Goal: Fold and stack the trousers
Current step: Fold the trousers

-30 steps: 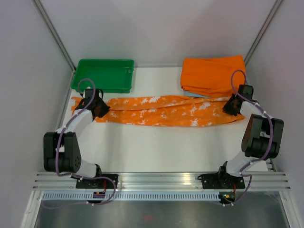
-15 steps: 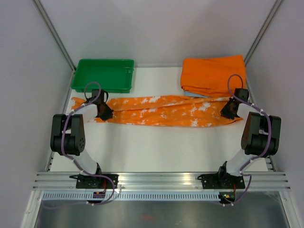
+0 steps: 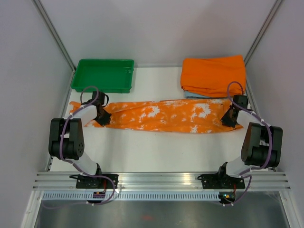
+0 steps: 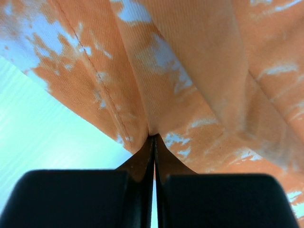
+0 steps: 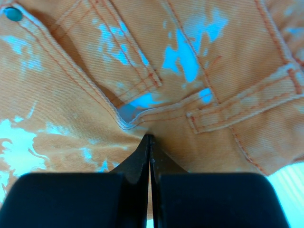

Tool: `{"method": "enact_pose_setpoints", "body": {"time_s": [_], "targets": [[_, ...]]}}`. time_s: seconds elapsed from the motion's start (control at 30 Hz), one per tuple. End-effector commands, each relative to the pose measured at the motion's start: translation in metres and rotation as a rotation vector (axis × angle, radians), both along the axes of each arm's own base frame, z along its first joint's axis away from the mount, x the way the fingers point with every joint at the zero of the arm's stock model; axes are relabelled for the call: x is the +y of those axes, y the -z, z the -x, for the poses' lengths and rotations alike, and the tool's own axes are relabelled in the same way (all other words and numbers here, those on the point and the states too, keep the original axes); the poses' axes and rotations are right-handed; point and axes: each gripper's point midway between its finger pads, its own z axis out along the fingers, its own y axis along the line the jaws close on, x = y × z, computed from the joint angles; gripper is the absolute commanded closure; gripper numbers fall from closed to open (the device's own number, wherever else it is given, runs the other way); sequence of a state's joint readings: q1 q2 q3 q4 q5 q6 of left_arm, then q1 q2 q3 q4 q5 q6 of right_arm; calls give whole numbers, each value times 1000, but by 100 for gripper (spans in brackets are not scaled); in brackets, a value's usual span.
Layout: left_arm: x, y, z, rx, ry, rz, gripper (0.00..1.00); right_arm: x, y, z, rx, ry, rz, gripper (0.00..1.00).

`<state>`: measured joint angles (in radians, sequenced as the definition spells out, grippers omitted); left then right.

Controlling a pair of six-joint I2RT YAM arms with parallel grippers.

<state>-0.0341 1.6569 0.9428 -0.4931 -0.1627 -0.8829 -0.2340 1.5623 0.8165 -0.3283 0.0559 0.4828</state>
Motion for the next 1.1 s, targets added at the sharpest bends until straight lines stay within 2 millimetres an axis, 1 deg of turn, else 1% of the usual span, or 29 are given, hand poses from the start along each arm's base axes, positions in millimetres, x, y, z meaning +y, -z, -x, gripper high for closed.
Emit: {"method": "enact_pose_setpoints", "body": {"time_s": [0.0, 0.03, 0.1, 0.13, 0.17, 0.2, 0.23, 0.3, 0.37, 0.4, 0.43, 0.47, 0.5, 0.53, 0.57, 0.6, 0.63, 0.7, 0.8, 0.83, 0.9, 0.93, 1.0, 1.07], "targets": [[22, 4, 50, 138, -75, -97, 98, -9, 8, 52, 158, 60, 58, 100], [22, 0, 53, 135, -77, -98, 98, -9, 7, 58, 175, 67, 66, 100], [25, 0, 62, 139, -80, -114, 98, -13, 0, 63, 164, 90, 85, 100], [26, -4, 65, 131, -83, -117, 98, -13, 0, 69, 172, 101, 89, 100], [27, -2, 73, 149, -84, -123, 98, -15, -6, 70, 154, 108, 97, 100], [27, -3, 75, 148, -82, -122, 98, -14, -8, 73, 158, 107, 96, 100], [27, -8, 80, 146, -82, -123, 98, -14, -13, 73, 142, 107, 97, 100], [25, -12, 82, 129, -44, -114, 98, -11, -18, 73, 134, 82, 88, 100], [20, -32, 63, 27, 16, -94, 98, -4, -27, 65, 82, 38, 58, 100], [19, -42, 56, -8, 42, -96, 98, -3, -36, 54, 39, 24, 55, 100], [19, -65, 39, -80, 89, -113, 98, -2, -46, 47, 3, 1, 56, 100], [18, -79, 30, -121, 117, -118, 98, 3, -54, 40, -31, -25, 31, 100], [20, -92, 23, -151, 165, -145, 97, 4, -72, 25, -89, -47, 30, 100], [21, -113, 10, -204, 179, -161, 89, 7, -82, 18, -120, -78, 32, 100], [25, -124, 9, -220, 176, -189, 85, 9, -91, 12, -147, -97, 29, 100], [29, -132, 7, -232, 169, -209, 78, 11, -109, 0, -198, -122, 24, 100], [32, -141, 4, -250, 157, -223, 67, 13, -115, -4, -214, -139, 25, 100], [39, -143, 5, -248, 128, -253, 66, 15, -131, -14, -251, -155, 24, 100], [40, -127, 9, -206, 72, -228, 66, 18, -139, -17, -277, -163, 10, 100], [39, -117, 14, -183, 59, -212, 67, 20, -139, -17, -279, -167, 4, 100], [35, -106, 19, -169, 7, -171, 73, 23, -138, -13, -280, -169, -6, 100], [35, -95, 27, -144, -13, -161, 83, 24, -137, -12, -280, -171, -10, 100], [35, -86, 29, -143, -40, -148, 97, 26, -130, -7, -268, -175, -14, 99], [38, -75, 29, -145, -58, -145, 98, 26, -124, -4, -256, -177, -16, 99]]}}
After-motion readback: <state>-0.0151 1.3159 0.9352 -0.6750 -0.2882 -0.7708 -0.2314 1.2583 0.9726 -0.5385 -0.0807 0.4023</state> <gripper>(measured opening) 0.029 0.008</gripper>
